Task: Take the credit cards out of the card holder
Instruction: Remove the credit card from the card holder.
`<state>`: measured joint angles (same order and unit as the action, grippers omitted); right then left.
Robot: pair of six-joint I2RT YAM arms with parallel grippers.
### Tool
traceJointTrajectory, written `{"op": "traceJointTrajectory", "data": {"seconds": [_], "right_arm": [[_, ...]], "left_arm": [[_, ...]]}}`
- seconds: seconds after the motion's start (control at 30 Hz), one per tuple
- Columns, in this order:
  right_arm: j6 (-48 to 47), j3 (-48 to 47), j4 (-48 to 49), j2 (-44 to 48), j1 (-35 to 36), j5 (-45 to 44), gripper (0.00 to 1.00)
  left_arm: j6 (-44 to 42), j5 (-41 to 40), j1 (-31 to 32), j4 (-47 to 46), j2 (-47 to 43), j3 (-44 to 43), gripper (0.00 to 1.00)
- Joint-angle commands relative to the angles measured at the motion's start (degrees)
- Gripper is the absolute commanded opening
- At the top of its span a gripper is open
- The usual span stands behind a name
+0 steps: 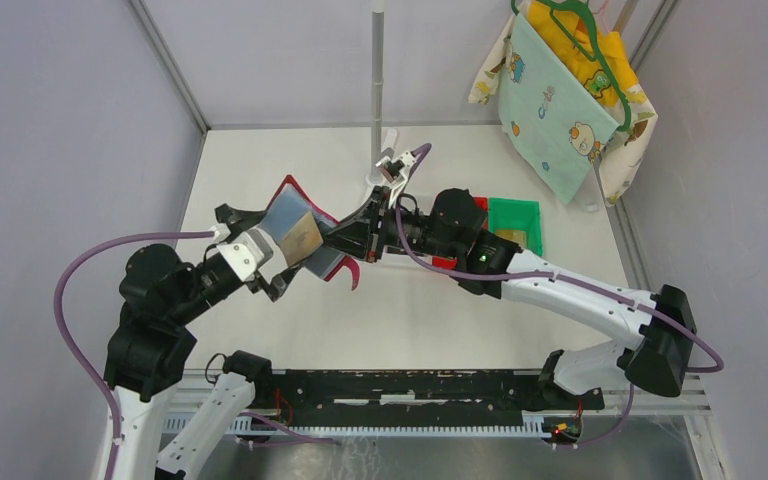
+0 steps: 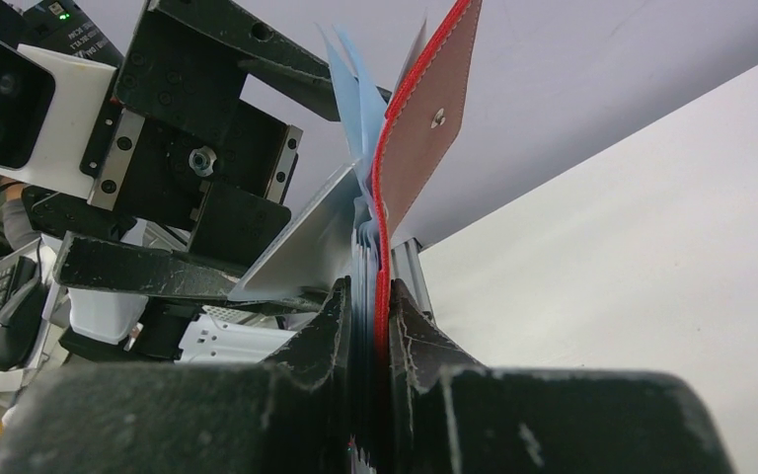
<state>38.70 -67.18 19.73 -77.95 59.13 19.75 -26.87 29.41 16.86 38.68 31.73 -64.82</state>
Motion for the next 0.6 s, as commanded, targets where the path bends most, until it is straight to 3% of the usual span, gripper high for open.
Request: {"op": "traceJointTrajectory", "data": {"seconds": [0.0,0.3,0.57], "right_arm": [[4.81,-4.02,6.56,-0.68,0.90,6.09,0.00],[8.31,-5.07,11.46,-2.55,0.72,9.64,0.00],[11.22,-4.95,17.66,-3.00,0.77,12.69,0.00]], "left_arm": [[2.55,-4.92,-0.08,-3.45,0.82,-0.51,1.00],[4.19,-7.17,-0.09,-2.87,1.21,-0.70,1.00],[4.31,-4.59,-0.07,-0.69,2.98,-2.07,1.00]]}}
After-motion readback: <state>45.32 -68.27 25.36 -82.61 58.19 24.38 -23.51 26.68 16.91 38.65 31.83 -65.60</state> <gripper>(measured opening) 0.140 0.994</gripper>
